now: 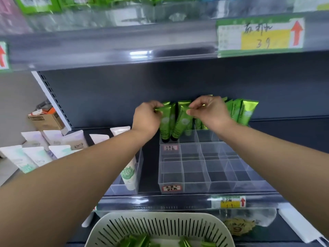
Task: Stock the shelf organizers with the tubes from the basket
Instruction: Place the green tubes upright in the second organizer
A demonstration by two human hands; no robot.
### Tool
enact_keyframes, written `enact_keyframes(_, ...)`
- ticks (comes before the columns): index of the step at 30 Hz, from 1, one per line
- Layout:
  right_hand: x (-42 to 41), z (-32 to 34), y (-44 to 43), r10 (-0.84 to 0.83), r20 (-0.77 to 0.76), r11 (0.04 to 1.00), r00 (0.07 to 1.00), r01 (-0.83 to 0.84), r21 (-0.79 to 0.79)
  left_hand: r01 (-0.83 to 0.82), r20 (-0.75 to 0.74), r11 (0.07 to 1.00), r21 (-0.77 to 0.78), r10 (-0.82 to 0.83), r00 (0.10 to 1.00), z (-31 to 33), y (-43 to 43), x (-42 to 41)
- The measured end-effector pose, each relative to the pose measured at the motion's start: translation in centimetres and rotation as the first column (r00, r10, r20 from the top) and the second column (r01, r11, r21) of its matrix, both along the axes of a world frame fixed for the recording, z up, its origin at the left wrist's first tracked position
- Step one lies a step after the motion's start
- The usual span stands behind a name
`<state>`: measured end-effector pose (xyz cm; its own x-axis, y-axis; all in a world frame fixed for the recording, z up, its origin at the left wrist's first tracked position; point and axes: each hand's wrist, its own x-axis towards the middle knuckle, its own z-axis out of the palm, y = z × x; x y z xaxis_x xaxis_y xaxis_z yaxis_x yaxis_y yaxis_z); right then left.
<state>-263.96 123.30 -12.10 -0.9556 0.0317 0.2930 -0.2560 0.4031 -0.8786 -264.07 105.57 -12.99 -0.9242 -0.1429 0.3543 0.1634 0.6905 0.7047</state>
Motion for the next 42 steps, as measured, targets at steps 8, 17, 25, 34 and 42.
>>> enact_keyframes(8,-1.2,-1.7,-1.2,0.032,0.017,0.994,0.999,-0.033,0.104,-0.022,0.074,0.998,-0.062,0.027,0.997,-1.5,-0.1,-1.3)
enact_keyframes(17,-1.7,-2.9,-2.3,0.070,0.045,0.972,0.997,-0.078,0.222,-0.028,0.126,0.992,-0.120,0.043,0.991,-2.2,-0.1,-2.0)
enact_keyframes(25,-1.4,-2.7,-2.2,0.032,0.027,0.964,0.999,-0.038,0.263,-0.015,0.161,0.997,-0.080,0.028,0.987,-1.5,-0.2,-1.6)
enact_keyframes(34,1.3,-1.7,-2.4,0.044,-0.040,0.919,0.998,-0.025,0.393,0.008,0.178,0.971,-0.238,0.035,0.983,-0.3,-0.9,1.1)
enact_keyframes(42,5.0,-0.7,-3.1,0.085,-0.019,0.843,0.996,-0.062,0.535,0.124,0.159,0.875,-0.468,-0.055,0.986,1.2,-1.4,5.9)
